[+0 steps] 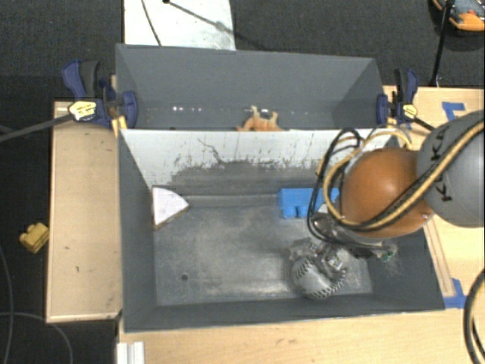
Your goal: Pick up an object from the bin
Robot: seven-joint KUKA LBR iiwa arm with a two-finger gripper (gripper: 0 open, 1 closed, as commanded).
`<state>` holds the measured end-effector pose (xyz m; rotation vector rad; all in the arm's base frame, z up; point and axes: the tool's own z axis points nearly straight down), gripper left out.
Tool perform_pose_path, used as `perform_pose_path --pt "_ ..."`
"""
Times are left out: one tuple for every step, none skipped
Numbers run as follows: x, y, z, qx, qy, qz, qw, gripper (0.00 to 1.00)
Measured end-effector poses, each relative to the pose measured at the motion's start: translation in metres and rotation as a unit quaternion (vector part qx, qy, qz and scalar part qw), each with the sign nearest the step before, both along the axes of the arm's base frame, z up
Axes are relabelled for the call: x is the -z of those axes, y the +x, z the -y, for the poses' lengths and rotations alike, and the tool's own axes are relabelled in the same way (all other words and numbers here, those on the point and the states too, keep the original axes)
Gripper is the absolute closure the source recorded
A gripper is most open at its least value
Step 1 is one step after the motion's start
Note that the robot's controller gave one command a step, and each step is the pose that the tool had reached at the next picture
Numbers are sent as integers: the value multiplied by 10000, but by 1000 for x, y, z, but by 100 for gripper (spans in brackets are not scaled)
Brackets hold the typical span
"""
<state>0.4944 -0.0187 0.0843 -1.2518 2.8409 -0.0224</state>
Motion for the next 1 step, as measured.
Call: perform_pose_path --pt "-27 1 19 -352 0 -161 9992 100"
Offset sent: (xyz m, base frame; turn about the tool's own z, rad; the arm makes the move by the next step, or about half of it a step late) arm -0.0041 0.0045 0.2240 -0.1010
